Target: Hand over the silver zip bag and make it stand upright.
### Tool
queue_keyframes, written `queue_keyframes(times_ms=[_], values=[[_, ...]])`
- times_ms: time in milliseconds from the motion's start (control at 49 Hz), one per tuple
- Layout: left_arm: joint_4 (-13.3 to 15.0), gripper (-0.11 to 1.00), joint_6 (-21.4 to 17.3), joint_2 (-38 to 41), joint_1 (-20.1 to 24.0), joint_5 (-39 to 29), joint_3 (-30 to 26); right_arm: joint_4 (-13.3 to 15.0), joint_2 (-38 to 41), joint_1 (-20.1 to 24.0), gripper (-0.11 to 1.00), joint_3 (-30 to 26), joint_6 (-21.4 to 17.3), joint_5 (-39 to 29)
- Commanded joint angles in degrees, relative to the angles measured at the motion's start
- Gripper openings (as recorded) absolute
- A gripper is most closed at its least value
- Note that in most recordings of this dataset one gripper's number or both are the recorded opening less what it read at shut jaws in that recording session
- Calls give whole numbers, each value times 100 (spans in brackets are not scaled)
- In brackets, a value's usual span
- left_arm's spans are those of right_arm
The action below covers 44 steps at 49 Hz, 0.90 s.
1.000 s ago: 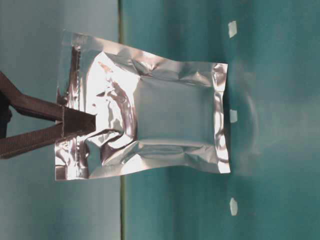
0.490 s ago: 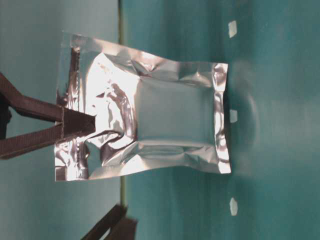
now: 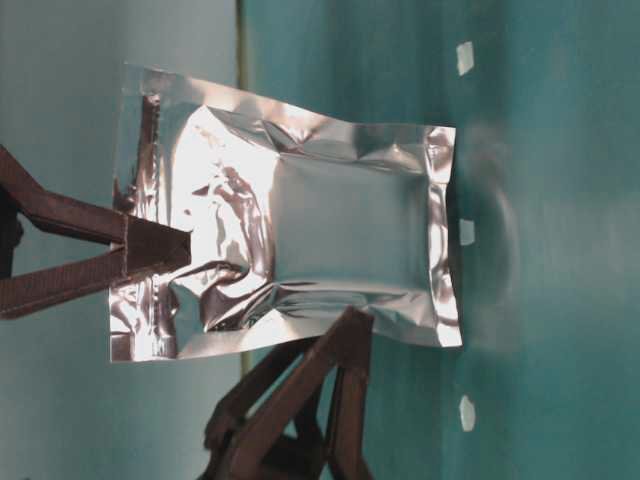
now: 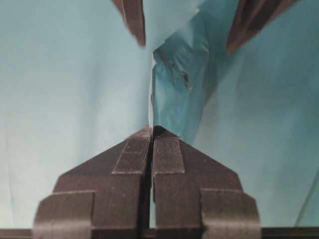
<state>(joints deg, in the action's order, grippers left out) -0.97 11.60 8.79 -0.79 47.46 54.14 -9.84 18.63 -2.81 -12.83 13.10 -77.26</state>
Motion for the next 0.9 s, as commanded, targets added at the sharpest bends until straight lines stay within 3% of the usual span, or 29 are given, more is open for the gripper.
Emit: queue_keyframes(times_ms=[0,388,653,776,878], values=[[-9,91,26,176,0,132,-237,9,-70,18,-1,-62,62,18],[-9,90,35,879,44,132,-1002,0,-62,9,-1,-62,62,44],[-9,89,44,940,53,53,-1020,0,-62,0,-1,-62,62,44],[-9,84,44,940,53,-88,-993,0,-70,0,-1,-53,62,44],[-9,74,44,932,53,-211,-993,0,-70,0,-1,-53,53,44]])
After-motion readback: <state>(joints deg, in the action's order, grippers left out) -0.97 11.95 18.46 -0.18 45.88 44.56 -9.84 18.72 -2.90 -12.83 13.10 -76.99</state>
